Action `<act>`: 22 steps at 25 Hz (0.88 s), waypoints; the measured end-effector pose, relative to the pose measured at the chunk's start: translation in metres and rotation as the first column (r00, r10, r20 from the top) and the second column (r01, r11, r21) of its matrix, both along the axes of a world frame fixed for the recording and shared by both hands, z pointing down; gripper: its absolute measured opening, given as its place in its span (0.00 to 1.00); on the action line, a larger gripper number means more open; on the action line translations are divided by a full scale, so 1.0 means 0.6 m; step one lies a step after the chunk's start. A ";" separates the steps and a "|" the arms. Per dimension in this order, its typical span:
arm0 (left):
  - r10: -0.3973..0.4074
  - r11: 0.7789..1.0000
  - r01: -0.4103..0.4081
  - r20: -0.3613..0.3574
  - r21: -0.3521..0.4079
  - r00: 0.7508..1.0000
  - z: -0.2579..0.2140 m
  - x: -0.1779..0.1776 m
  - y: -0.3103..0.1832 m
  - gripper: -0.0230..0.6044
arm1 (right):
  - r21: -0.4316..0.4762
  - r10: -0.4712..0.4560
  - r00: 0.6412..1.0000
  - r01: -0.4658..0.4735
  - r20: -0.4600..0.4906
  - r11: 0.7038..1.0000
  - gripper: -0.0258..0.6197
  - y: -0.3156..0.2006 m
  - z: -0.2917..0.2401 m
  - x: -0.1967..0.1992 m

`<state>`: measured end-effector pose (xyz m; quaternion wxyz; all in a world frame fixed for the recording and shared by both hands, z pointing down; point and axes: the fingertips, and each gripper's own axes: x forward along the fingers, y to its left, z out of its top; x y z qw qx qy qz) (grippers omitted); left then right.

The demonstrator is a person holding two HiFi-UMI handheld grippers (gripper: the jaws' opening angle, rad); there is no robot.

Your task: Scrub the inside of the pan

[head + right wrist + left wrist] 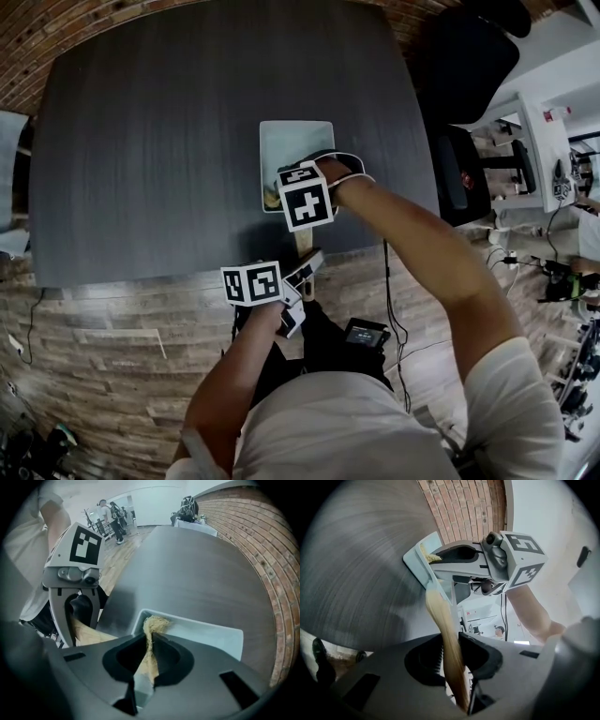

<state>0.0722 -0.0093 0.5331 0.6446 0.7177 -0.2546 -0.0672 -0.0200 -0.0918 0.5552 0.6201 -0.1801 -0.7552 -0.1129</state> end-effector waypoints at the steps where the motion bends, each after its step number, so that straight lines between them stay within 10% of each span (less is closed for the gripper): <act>1: 0.000 1.000 0.000 0.000 -0.001 1.000 0.000 -0.002 0.001 0.17 | -0.024 0.003 1.000 -0.003 -0.003 1.000 0.12 0.002 0.000 -0.001; 10: 0.005 1.000 -0.005 -0.002 -0.003 1.000 0.000 -0.010 0.011 0.17 | -0.350 0.228 0.970 -0.241 -0.079 0.905 0.12 0.016 -0.006 0.003; 22: -0.005 1.000 0.005 0.002 -0.013 1.000 0.002 -0.016 0.014 0.17 | -0.475 0.308 0.951 -0.264 0.016 0.839 0.12 0.029 -0.076 -0.008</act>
